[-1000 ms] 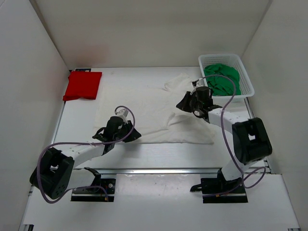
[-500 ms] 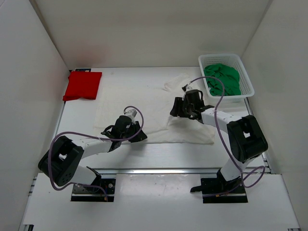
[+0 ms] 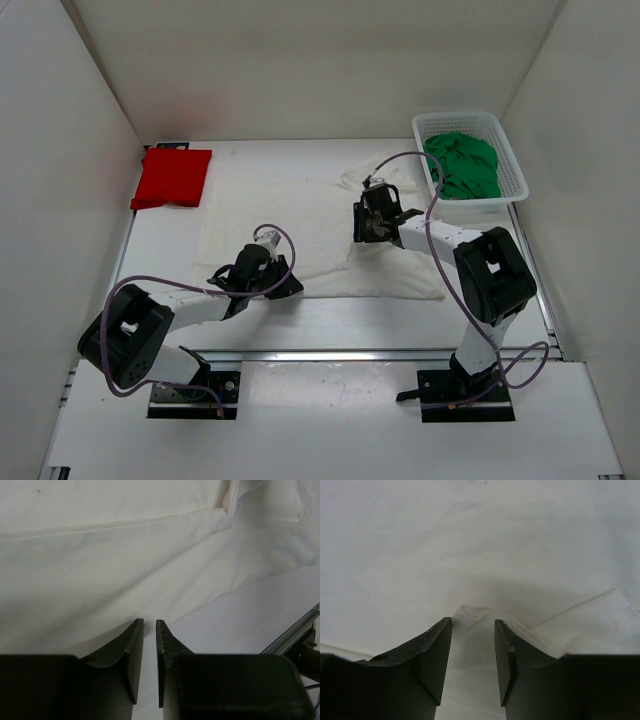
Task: Fold and stack the t-shirts
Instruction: Fold the flattened tshirt in 1/3 of the way
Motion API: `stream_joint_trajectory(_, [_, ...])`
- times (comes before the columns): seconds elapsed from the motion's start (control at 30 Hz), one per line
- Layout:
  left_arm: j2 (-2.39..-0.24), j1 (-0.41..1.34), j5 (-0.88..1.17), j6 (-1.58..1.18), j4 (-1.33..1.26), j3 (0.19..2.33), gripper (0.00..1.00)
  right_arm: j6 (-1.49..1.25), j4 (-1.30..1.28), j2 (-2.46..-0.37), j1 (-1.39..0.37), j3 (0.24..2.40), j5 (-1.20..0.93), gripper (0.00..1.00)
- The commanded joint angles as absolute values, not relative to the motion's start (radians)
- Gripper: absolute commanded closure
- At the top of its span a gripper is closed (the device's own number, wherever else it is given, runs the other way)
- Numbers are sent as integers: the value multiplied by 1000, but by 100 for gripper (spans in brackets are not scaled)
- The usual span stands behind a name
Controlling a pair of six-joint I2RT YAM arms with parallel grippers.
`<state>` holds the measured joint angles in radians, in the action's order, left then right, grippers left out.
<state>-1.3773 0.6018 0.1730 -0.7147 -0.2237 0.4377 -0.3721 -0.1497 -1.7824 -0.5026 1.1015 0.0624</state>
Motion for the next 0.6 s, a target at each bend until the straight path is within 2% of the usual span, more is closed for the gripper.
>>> stream_joint_trajectory(0.0, [-1354, 601, 186, -712, -267, 433, 72, -360, -172, -1801, -506, 1163, 144, 62])
stream_joint_trajectory(0.17, [-1362, 594, 196, -727, -291, 411, 72, -370, -169, -1813, -500, 1155, 84, 72])
stream_joint_trajectory(0.3, [-1373, 597, 199, -724, -298, 407, 72, -390, -166, -1839, -494, 1176, 19, 67])
stream_joint_trajectory(0.43, [-1381, 591, 195, -729, -304, 413, 72, -388, -169, -1855, -497, 1192, 9, 69])
stream_joint_trajectory(0.5, [-1382, 598, 195, -729, -308, 411, 72, -388, -164, -1858, -497, 1195, -23, 73])
stream_joint_trajectory(0.57, [-1385, 598, 195, -735, -311, 411, 72, -387, -158, -1874, -494, 1201, -38, 70])
